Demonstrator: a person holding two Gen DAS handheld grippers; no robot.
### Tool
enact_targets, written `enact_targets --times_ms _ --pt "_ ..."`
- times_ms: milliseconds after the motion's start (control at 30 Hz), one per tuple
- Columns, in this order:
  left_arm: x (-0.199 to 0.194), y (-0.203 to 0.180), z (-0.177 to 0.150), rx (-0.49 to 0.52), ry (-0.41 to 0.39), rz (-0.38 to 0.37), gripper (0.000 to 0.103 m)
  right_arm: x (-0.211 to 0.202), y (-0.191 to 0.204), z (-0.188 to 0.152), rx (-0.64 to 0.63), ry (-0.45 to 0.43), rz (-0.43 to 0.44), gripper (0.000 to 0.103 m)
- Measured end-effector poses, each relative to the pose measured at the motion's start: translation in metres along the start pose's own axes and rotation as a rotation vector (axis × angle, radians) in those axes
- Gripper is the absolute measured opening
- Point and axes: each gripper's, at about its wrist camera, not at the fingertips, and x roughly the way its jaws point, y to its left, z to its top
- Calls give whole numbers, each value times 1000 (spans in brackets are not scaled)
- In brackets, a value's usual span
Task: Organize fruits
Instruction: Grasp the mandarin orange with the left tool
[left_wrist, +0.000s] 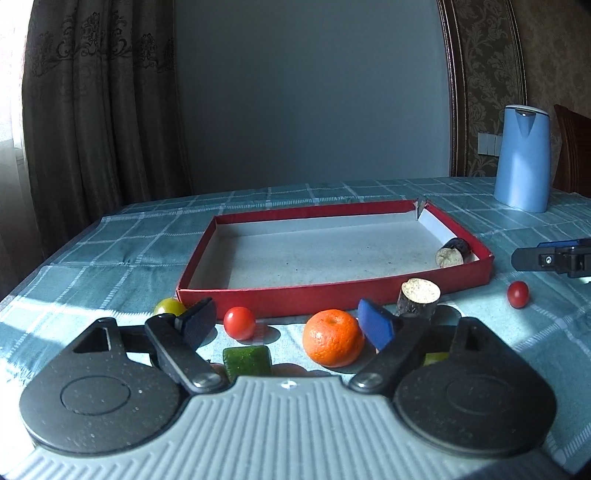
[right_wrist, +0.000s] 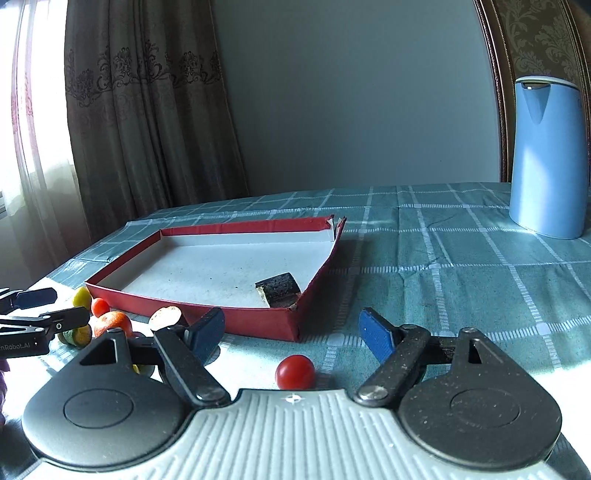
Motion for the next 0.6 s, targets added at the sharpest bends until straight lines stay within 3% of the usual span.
enact_targets --times_ms 300,367,433,600 --pt "28 -8 2 60 52 -13 82 -7 5 -5 -11 -4 48 80" --pt "35 -7 2 50 78 -29 77 -3 0 -5 -11 -7 53 80" --pt "41 -4 2 33 111 -49 61 -7 2 -8 -10 -11 56 80" --pt "44 6 2 -27 129 -114 47 -20 13 -18 -5 -7 57 80"
